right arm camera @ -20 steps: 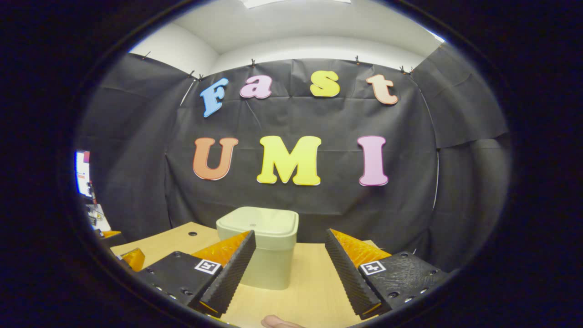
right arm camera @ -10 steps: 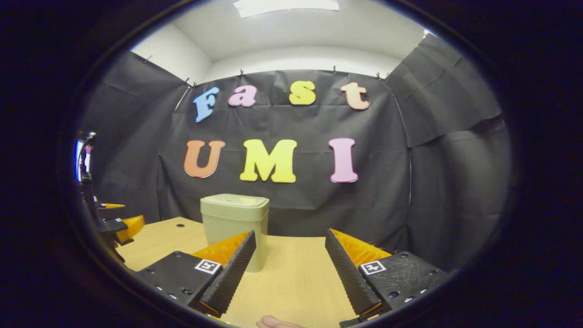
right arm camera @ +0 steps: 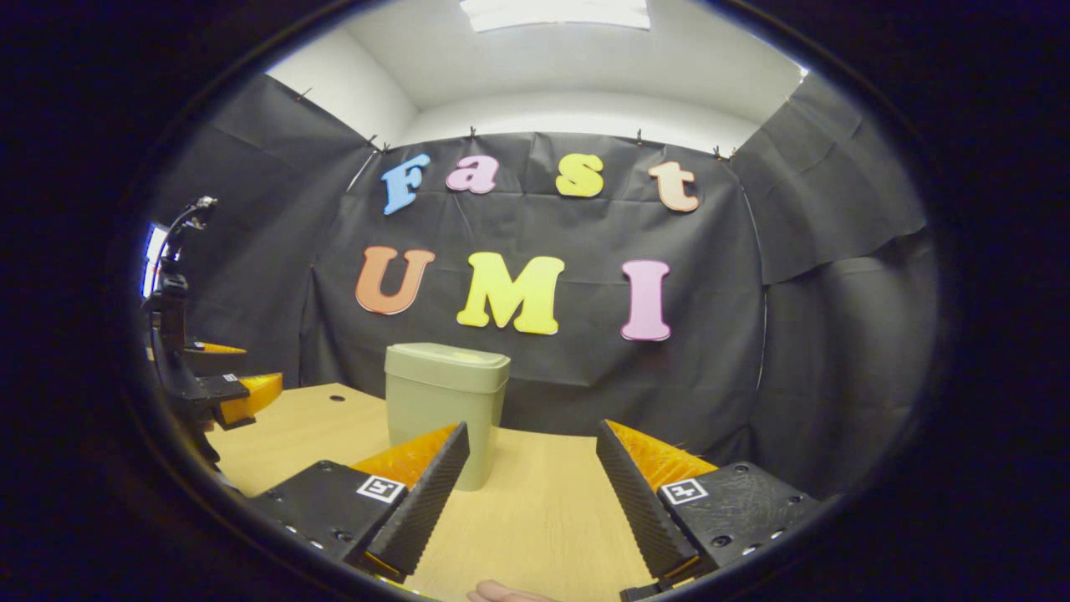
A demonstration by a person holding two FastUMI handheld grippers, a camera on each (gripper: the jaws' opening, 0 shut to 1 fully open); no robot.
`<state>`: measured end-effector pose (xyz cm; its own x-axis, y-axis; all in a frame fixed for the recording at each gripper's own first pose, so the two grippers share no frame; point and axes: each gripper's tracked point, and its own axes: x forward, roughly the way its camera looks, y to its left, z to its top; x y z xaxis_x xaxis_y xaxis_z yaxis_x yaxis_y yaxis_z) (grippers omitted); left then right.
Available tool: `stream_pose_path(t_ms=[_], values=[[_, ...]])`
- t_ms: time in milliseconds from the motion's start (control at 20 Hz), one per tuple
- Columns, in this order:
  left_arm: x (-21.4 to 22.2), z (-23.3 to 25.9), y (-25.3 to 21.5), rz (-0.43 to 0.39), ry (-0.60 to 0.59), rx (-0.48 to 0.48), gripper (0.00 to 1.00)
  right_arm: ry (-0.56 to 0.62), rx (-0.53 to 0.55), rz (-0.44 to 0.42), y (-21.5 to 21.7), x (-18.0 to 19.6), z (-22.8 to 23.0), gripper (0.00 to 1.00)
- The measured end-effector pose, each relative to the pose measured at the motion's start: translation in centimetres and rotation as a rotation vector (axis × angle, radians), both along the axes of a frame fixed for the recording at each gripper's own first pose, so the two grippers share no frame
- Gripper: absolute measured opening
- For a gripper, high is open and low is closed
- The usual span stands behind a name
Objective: Press the lid of the desktop garbage bin to open it, pick up the crumpled paper on the desktop and throw it into the bin, then pick up the pop can on the desktop and drop it into the bin, and finally close the garbage bin lid.
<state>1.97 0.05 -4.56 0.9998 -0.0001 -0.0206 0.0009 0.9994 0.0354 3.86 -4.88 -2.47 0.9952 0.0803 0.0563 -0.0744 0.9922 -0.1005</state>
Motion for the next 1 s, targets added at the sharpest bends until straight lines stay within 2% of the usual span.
stream_pose_path(t_ms=[50,100,150,250,300,350,400,450,1000], values=[[0.1,0.0,0.0,-0.002,-0.005,0.002,0.98,0.001,0.001,-0.009,-0.2,0.1,-0.1,0.98],[0.1,0.1,0.0,0.001,-0.006,0.001,0.98,0.001,0.003,-0.02,-0.5,0.2,-0.1,0.95],[0.0,0.0,0.0,0.002,-0.003,-0.001,0.98,0.002,0.011,-0.026,-0.6,0.4,-0.2,0.97],[-0.1,-0.2,0.0,-0.002,0.005,-0.007,0.98,0.012,0.028,-0.021,-0.6,0.3,-0.5,0.95],[0.0,-0.2,-0.2,-0.003,0.007,-0.01,0.98,0.016,0.034,-0.018,-0.5,0.3,-0.5,0.98],[-0.1,-0.2,-0.4,-0.004,0.01,-0.011,0.98,0.02,0.035,-0.019,-0.7,0.4,-0.6,0.95],[-0.2,-0.2,-0.4,-0.006,0.009,-0.011,0.98,0.024,0.03,-0.022,-0.8,0.4,-0.8,0.97],[-0.2,-0.2,-0.5,-0.007,0.009,-0.011,0.98,0.025,0.025,-0.028,-1.0,0.4,-0.8,0.95],[-0.6,0.3,-1.1,-0.017,-0.005,0.0,0.98,0.04,0.041,-0.034,-0.7,0.3,-1.6,0.95]])
